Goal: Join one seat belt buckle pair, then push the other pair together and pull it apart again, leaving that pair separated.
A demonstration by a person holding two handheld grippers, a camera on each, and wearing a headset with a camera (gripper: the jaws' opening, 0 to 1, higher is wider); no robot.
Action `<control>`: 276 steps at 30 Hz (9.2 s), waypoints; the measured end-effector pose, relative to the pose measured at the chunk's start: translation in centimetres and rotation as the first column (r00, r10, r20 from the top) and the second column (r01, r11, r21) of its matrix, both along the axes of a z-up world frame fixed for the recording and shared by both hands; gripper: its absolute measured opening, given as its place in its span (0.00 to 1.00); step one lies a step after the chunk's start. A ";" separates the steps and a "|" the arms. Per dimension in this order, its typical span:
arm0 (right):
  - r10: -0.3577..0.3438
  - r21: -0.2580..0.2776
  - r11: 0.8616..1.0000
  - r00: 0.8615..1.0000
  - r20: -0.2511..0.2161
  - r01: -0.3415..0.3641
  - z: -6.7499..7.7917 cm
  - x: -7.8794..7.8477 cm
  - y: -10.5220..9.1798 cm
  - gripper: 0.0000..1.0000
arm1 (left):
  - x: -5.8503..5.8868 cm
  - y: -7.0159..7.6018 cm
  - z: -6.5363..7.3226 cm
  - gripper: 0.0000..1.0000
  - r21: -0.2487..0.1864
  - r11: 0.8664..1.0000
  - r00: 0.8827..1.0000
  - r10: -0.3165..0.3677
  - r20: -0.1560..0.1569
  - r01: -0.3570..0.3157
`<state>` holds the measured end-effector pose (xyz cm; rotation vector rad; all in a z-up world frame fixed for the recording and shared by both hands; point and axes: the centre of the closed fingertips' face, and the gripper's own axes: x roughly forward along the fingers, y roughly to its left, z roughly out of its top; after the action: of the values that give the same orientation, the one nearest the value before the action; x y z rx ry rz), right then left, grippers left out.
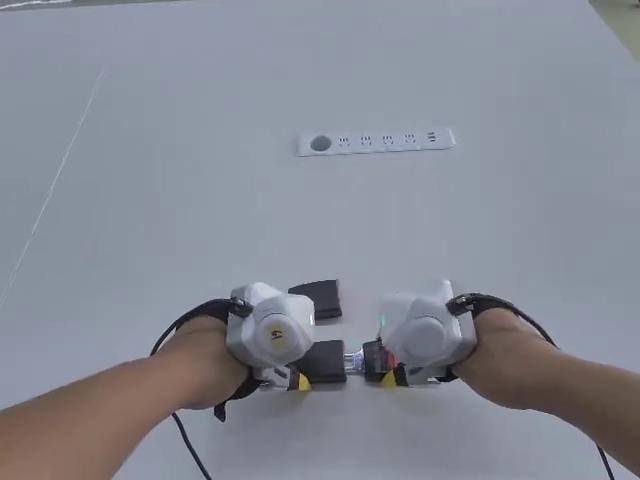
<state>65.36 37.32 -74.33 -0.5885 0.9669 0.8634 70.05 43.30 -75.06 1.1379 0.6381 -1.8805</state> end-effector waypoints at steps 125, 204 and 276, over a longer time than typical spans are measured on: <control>-0.080 0.099 0.992 0.996 0.030 0.077 0.8 0.5 1.4 0.33 | -0.2 0.8 0.9 0.37 -0.041 0.993 0.992 0.110 -0.060 -0.112; -0.096 -0.015 0.995 0.995 -0.028 0.095 -0.4 1.4 -11.6 0.31 | 7.1 -4.8 0.1 0.33 -0.022 1.000 1.000 0.020 0.005 -0.020; -0.014 0.025 1.000 1.000 0.023 0.014 0.0 7.5 -4.1 0.27 | 6.8 -5.2 0.0 0.31 0.000 1.000 1.000 -0.025 0.009 0.025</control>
<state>72.83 33.21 -74.29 -0.5688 0.9366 0.8534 76.89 38.12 -75.11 1.1587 0.6209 -1.8951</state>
